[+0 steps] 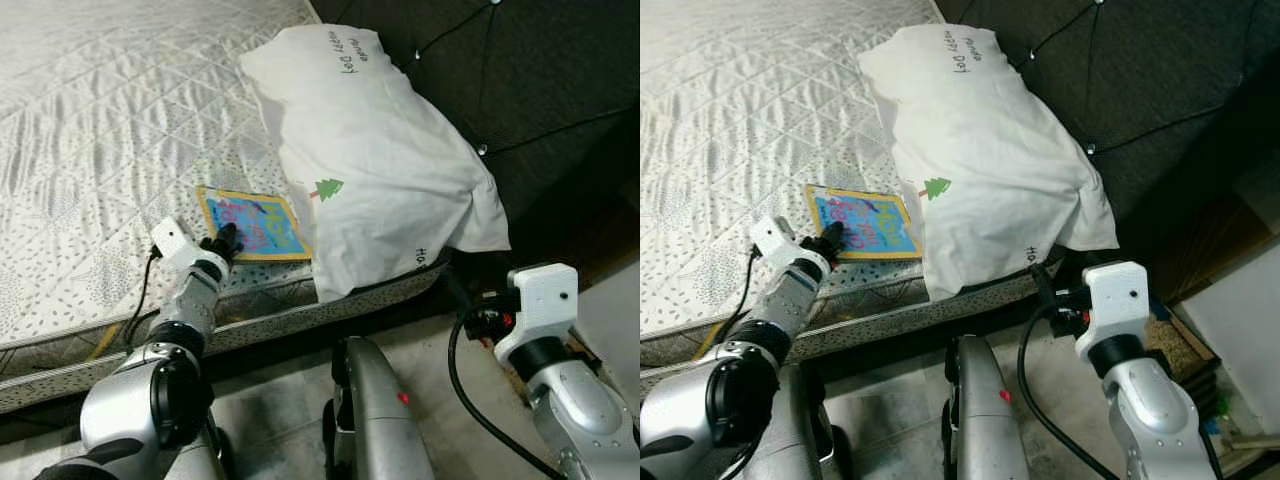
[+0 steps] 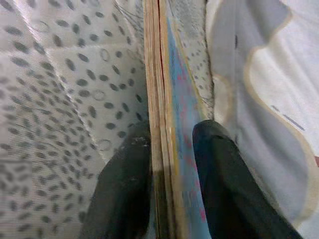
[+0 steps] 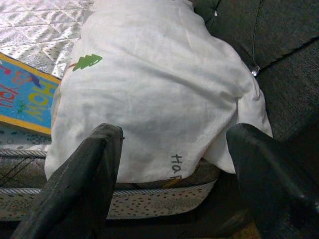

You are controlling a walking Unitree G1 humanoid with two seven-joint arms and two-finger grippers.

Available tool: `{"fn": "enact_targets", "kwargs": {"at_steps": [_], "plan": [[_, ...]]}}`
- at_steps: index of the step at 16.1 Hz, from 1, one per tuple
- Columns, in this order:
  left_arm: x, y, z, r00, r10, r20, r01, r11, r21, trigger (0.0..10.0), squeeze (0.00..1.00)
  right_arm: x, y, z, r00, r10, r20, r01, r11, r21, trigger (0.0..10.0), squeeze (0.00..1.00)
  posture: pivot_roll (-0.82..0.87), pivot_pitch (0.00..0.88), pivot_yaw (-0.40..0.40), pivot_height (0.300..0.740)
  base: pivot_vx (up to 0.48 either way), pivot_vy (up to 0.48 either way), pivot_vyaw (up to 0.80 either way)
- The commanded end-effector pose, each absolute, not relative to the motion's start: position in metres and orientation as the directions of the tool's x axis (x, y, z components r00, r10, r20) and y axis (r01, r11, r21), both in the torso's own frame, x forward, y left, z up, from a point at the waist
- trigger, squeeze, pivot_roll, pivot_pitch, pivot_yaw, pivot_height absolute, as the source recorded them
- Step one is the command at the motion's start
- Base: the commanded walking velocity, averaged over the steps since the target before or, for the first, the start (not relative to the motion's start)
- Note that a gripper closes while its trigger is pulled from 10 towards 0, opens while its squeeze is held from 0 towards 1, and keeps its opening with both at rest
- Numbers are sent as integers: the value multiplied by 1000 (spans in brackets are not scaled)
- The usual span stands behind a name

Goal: Clean up the room

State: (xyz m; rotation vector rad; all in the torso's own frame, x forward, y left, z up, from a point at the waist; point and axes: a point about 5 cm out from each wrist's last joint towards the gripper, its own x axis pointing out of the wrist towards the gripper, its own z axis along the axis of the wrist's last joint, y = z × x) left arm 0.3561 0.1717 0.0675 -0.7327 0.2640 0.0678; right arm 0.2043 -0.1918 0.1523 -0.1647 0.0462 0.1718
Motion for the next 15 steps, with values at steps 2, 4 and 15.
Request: {"fn": "enact_targets", "kwargs": {"at_steps": [2,4,15], "plan": [[361,176,74,962,-14,-272,-164,767,-620,10000,1000,205,-198,152,989,139,-60,-147,974,-172,10000,0,-315,158,-94,557,0,0,0],[361,183,75,958,3,-287,-179,787,-591,10000,1000,208,-198,152,989,137,-52,-144,974,-174,10000,0,-309,152,-90,557,0,0,0],[358,216,85,968,68,-240,-150,928,-342,10000,1000,243,-180,145,988,153,34,-146,979,-144,10000,0,-179,56,-19,557,0,0,0]]}}
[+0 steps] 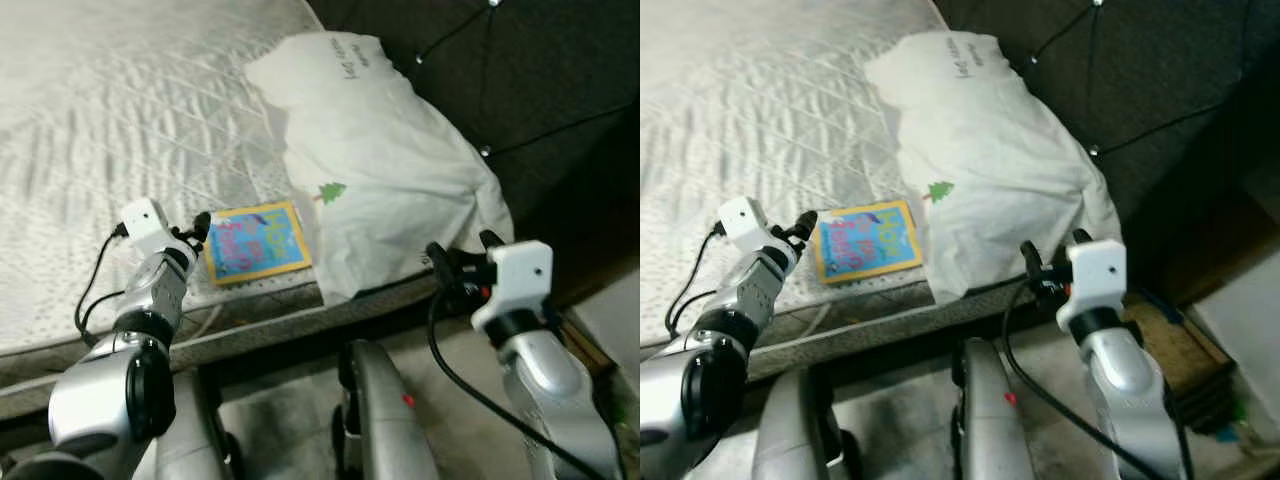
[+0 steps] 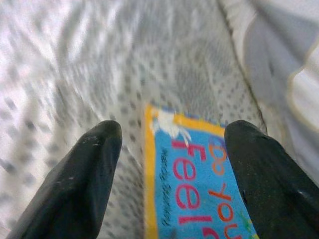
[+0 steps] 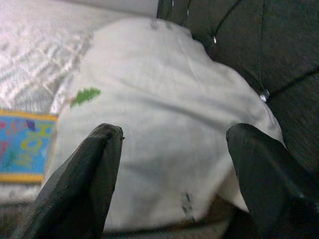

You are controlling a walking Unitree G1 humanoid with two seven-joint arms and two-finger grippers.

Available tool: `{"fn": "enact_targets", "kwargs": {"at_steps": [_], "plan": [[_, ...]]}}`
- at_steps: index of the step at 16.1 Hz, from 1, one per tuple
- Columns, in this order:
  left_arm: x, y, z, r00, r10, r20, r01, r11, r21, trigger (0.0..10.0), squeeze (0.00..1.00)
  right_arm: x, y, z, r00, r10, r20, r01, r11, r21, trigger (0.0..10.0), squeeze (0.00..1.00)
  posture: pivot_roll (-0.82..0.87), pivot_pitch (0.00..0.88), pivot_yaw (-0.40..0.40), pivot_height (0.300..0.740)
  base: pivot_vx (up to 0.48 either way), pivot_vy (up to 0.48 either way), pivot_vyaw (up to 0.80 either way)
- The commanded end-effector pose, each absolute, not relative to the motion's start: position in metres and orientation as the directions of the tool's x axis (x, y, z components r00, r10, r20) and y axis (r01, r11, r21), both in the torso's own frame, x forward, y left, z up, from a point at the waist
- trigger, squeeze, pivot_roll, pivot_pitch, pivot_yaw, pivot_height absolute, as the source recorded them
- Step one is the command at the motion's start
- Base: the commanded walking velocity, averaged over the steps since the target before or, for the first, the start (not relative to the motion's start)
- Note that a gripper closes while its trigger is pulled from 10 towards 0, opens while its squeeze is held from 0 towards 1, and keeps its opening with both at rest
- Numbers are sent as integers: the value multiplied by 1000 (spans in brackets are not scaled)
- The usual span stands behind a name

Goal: Clean up the room

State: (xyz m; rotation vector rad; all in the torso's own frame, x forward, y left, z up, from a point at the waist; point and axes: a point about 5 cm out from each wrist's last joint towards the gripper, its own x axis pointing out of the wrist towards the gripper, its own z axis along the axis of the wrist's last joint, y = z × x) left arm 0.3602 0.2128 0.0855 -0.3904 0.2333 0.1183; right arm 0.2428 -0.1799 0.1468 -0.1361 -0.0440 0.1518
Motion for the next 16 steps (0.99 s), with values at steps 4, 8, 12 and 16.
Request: {"fn": "enact_targets", "kwargs": {"at_steps": [4,8,12,16], "plan": [[319,233,75,990,92,-105,-113,970,-216,10000,1000,262,-158,135,979,197,46,-190,975,-113,10000,0,-74,10,12,557,0,0,0],[271,247,92,996,89,28,-86,992,-89,10000,1000,274,-146,133,978,190,81,-184,980,-71,10000,0,-24,0,33,557,0,0,0],[267,207,105,997,-52,56,54,997,-46,10000,1000,278,-139,135,967,216,132,-217,976,-7,10000,0,-13,0,46,572,0,0,0],[267,197,106,997,-70,28,71,995,-71,10000,1000,283,-138,137,968,198,153,-204,979,23,10000,0,-35,0,58,622,0,0,0]]}}
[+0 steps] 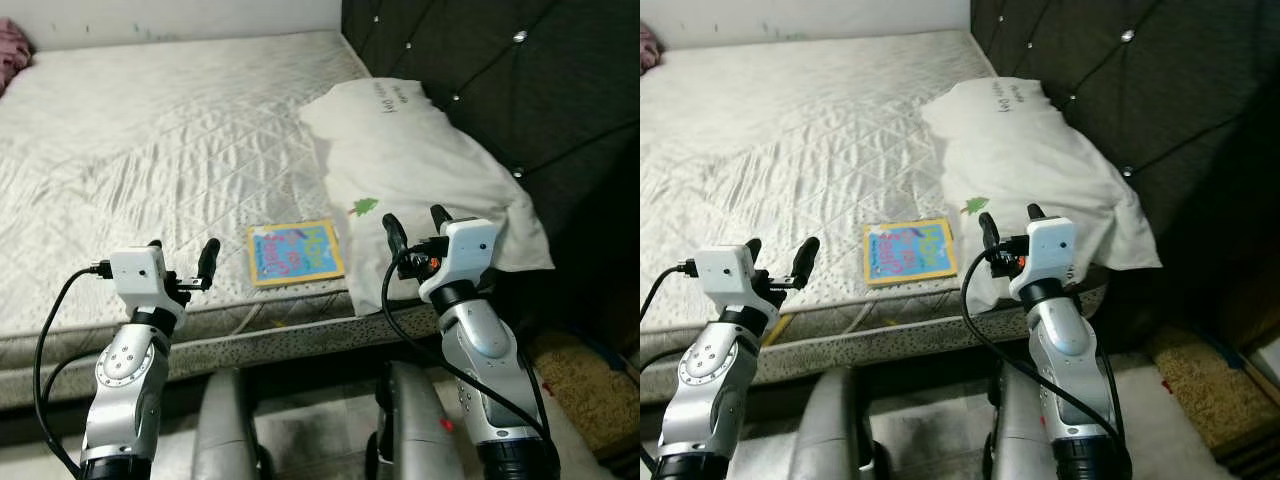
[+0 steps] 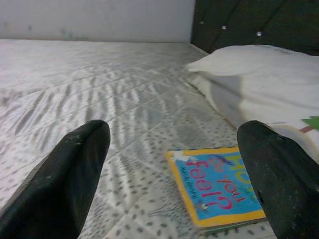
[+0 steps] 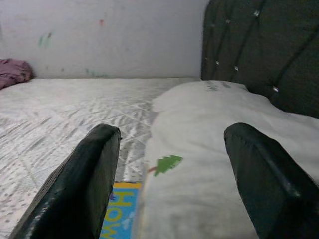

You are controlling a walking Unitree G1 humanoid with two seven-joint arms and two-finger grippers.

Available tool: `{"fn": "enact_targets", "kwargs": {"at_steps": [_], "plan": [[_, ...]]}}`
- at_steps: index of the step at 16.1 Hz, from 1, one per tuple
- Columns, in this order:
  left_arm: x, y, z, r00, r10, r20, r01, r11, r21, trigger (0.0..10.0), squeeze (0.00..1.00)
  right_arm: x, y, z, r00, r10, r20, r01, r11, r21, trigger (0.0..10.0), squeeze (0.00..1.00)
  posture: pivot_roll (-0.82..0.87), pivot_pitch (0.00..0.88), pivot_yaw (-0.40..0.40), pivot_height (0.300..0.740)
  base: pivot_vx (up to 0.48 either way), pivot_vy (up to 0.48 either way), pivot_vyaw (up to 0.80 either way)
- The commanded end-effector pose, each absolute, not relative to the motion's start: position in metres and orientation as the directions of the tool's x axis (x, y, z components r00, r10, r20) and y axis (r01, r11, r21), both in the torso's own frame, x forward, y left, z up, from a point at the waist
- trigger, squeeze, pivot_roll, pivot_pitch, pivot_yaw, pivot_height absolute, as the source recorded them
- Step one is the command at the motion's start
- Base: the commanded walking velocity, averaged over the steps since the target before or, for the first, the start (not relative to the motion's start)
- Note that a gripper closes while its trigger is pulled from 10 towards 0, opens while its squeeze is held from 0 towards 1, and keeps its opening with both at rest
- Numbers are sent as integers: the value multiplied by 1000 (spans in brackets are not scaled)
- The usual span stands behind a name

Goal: Clean up the room

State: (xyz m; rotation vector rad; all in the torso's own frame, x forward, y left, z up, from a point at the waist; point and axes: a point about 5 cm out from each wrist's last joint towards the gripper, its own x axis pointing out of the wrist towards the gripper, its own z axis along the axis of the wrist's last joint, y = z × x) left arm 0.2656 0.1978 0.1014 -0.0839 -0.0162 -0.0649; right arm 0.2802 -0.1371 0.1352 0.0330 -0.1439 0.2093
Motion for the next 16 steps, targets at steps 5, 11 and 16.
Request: {"fn": "enact_targets", "kwargs": {"at_steps": [5,11,16], "plan": [[268,188,99,997,-67,-24,65,996,-65,10000,0,287,-139,140,968,186,169,-196,980,42,10000,0,-52,0,66,676,0,0,0],[276,186,99,997,-61,-38,59,997,-49,10000,0,292,-141,145,967,175,187,-184,982,37,10000,0,-59,0,68,715,0,0,0],[281,177,96,993,-101,-58,97,993,-73,10000,0,290,-142,144,967,170,192,-180,983,39,10000,0,-73,0,71,740,0,67,0]]}}
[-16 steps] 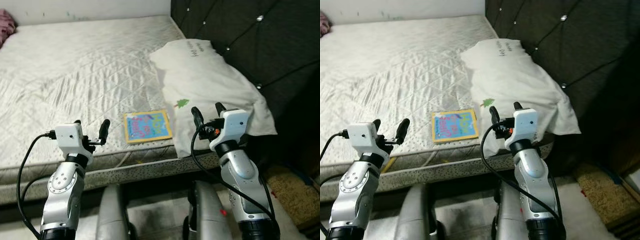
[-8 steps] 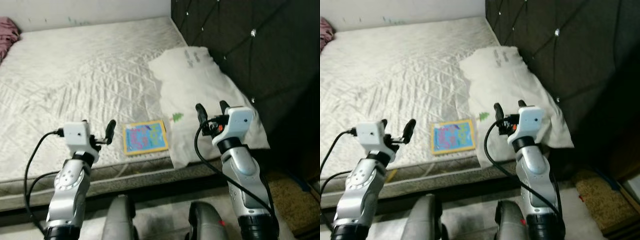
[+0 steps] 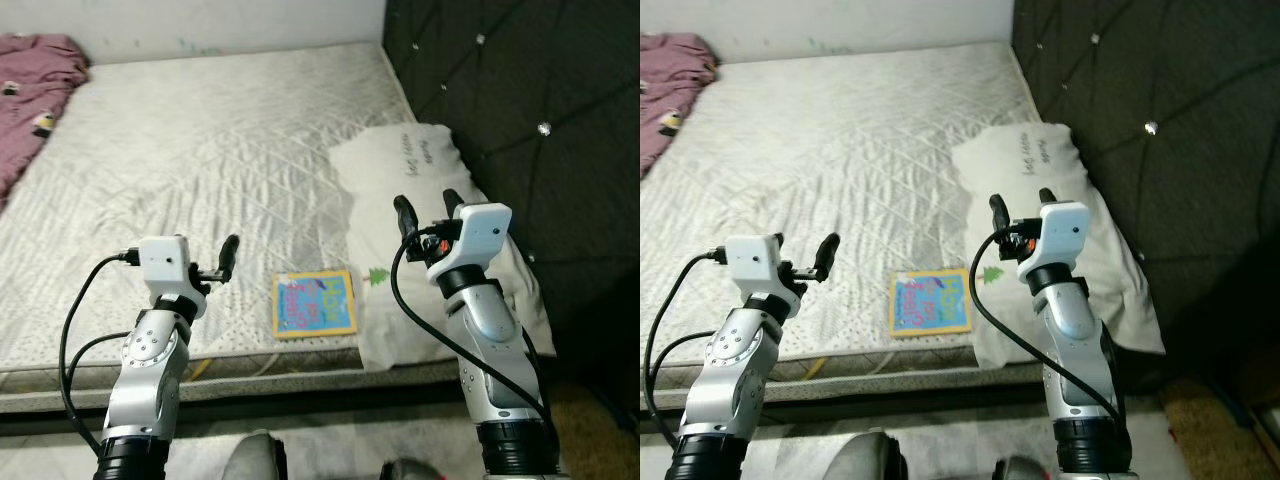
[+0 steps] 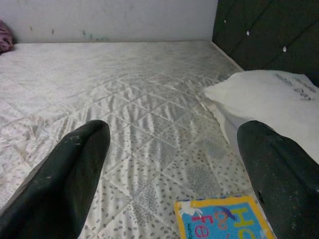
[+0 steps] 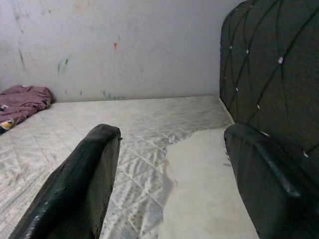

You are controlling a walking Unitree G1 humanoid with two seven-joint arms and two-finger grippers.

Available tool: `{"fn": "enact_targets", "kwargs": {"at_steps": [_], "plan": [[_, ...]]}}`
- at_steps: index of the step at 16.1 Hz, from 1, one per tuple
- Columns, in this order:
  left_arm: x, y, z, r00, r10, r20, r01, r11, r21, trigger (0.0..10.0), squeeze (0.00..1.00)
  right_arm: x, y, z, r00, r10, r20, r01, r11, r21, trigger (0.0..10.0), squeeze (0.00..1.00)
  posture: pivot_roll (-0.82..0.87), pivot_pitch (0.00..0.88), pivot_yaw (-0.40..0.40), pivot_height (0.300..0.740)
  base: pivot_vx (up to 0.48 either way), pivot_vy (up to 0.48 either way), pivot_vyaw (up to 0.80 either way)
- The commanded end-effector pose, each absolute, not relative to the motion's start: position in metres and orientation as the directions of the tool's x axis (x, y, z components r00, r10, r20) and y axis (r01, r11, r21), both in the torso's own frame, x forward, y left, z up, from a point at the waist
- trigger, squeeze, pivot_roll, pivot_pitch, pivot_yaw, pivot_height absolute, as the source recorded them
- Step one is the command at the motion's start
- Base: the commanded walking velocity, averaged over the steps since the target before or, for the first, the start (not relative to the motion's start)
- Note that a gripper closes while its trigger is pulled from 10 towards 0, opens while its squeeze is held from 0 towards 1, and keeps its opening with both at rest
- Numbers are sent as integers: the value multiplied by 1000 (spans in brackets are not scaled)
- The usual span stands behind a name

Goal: Clean up the room

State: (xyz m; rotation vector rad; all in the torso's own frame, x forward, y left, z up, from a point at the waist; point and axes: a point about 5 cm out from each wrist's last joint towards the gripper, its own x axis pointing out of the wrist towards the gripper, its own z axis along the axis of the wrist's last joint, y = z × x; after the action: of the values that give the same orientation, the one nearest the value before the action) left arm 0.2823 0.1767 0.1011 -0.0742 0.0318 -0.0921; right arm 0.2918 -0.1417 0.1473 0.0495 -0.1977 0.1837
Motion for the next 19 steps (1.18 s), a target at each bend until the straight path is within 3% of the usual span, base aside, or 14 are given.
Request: {"fn": "enact_targets", "kwargs": {"at_steps": [1,13,19], "plan": [[282,176,95,993,-104,-64,99,992,-77,10000,0,289,-142,142,969,163,184,-172,984,36,10000,0,-74,0,72,740,0,480,0],[284,174,95,992,-105,-64,98,990,-103,10000,0,285,-140,137,969,190,155,-194,981,8,10000,0,-82,0,58,740,0,480,0],[284,173,94,992,-106,-61,99,989,-109,10000,0,285,-144,134,972,188,143,-190,982,0,10000,0,-82,0,52,740,0,480,-320]]}}
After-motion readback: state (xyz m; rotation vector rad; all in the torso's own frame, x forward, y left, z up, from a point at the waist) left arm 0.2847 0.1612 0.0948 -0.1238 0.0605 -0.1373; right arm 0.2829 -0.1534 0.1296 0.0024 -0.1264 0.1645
